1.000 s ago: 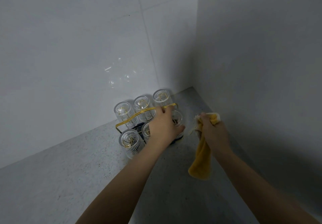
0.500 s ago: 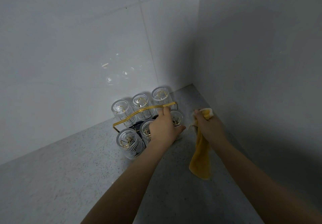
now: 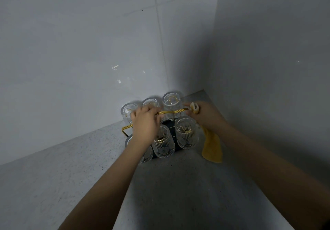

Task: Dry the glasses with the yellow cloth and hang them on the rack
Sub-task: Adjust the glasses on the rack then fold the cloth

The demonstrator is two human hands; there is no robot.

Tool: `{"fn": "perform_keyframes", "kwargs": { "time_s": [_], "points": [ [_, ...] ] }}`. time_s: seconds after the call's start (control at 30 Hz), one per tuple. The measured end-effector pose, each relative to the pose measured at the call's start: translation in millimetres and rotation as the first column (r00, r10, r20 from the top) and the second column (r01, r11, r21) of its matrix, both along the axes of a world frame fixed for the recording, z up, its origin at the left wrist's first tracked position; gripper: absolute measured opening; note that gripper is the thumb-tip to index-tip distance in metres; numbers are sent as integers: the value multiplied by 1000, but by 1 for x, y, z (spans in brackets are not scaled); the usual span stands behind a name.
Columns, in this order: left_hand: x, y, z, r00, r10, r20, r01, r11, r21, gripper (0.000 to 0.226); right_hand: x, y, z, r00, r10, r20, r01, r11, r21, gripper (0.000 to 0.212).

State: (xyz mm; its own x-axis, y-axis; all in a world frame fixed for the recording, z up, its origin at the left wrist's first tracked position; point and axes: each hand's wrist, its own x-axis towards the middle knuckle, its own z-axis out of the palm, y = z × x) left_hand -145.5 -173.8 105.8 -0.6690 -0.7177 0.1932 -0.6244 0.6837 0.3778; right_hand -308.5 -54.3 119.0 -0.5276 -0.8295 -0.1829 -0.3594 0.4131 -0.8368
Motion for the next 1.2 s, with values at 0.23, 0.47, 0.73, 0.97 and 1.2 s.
{"fn": "perform_keyframes", "kwargs": {
  "time_s": [0.23,0.47,0.73,0.97,1.2],
  "points": [
    [-1,-9,3,960,84,-268,39,905,423,15,-4,-14,-3,988,75,-138,-68,996,60,18],
    [-27,-2,1,944,148,-296,1,893,451,13,-18,-19,-9,983,34,-179,-23,998,65,13],
    [-78,10,2,943,91,-320,56,905,422,14,-61,-9,-10,963,-87,-253,123,984,129,6],
    [-111,15,5,950,87,-301,40,919,393,16,-91,-14,-9,949,-137,-284,187,970,158,7],
    [-119,14,3,947,110,-302,17,921,389,17,-93,-13,-11,930,-235,-284,264,962,70,10]
  ]
}}
